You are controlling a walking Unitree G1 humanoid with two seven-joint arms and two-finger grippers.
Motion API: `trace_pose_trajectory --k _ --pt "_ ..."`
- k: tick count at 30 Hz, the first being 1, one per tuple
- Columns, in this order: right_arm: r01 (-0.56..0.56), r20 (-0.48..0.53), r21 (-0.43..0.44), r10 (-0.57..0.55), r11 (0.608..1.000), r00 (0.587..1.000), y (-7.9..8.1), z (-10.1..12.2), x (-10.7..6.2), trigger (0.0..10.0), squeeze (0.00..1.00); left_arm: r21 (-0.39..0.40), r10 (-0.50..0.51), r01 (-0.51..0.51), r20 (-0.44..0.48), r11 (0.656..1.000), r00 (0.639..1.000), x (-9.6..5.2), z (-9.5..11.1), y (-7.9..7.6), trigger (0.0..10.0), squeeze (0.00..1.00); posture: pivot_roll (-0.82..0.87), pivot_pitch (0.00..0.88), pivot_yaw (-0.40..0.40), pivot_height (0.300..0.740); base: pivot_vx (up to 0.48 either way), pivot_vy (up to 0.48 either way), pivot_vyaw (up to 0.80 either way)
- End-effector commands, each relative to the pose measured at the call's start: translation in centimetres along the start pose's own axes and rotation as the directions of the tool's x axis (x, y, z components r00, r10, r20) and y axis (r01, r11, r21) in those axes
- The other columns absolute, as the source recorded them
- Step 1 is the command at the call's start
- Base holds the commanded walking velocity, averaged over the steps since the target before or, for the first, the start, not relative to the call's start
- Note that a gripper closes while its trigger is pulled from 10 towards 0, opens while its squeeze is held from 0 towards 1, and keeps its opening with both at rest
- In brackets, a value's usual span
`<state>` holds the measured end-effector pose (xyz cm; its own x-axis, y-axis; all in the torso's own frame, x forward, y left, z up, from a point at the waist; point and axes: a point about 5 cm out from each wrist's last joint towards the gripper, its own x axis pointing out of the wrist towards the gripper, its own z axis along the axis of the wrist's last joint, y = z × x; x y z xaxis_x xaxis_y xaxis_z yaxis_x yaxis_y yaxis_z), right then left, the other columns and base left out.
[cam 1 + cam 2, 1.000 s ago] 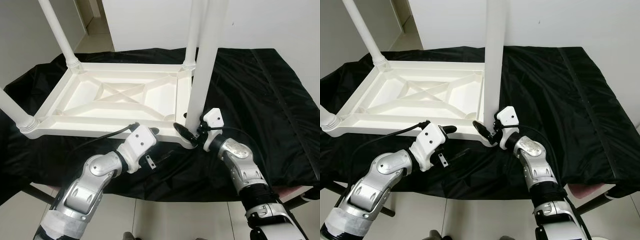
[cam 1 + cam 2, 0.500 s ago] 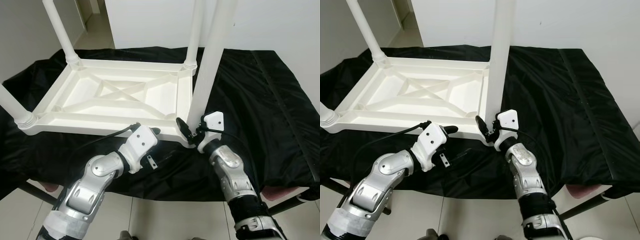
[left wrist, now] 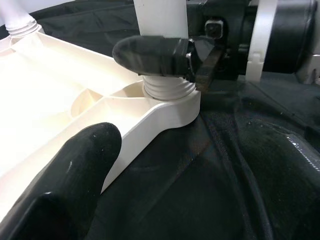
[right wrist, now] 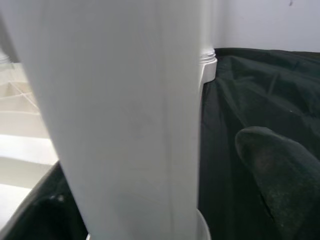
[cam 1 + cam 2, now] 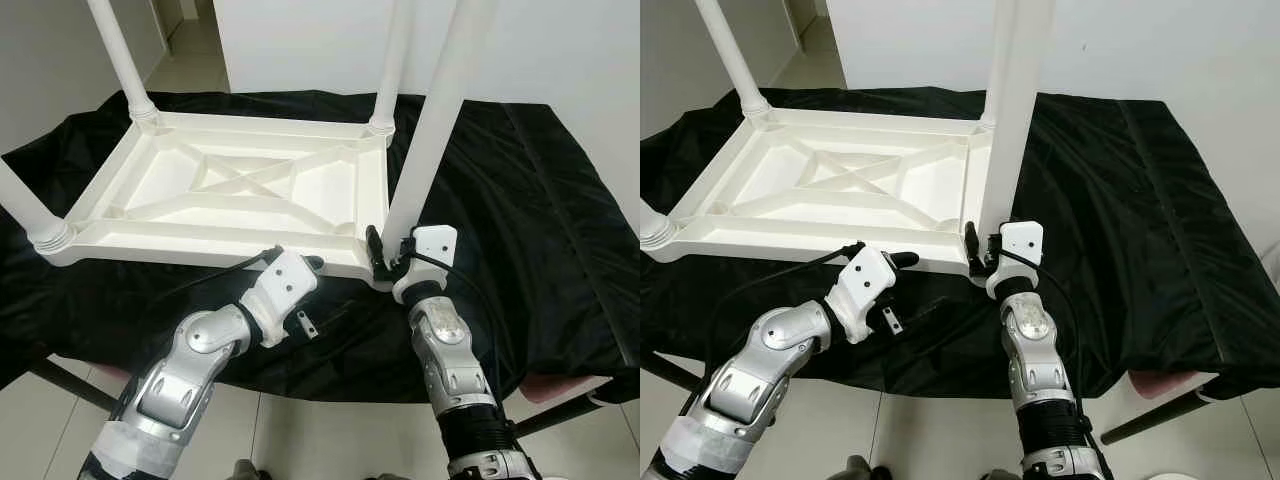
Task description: Building children table
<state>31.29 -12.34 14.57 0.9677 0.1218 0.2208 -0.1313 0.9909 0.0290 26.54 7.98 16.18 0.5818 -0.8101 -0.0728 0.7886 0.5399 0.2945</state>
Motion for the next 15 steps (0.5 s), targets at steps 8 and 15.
trace_pose_trajectory --k 8,15 --pt "-0.257 0.027 0.019 0.256 0.966 0.966 -0.1 1.1 0.3 10.0 0.00 0.008 0.049 -0.049 -0.017 0.999 0.999 -0.4 -0.4 0.4 10.0 0.00 -0.12 0.097 0.032 0.740 0.000 0.000 0.00" --pt "-0.434 -0.014 -0.074 0.434 0.898 0.901 -1.1 1.6 1.1 10.0 0.00 0.013 0.040 -0.040 -0.018 0.999 0.999 -0.5 -0.4 0.3 10.0 0.00 -0.12 0.080 0.030 0.740 0.000 0.000 0.00"
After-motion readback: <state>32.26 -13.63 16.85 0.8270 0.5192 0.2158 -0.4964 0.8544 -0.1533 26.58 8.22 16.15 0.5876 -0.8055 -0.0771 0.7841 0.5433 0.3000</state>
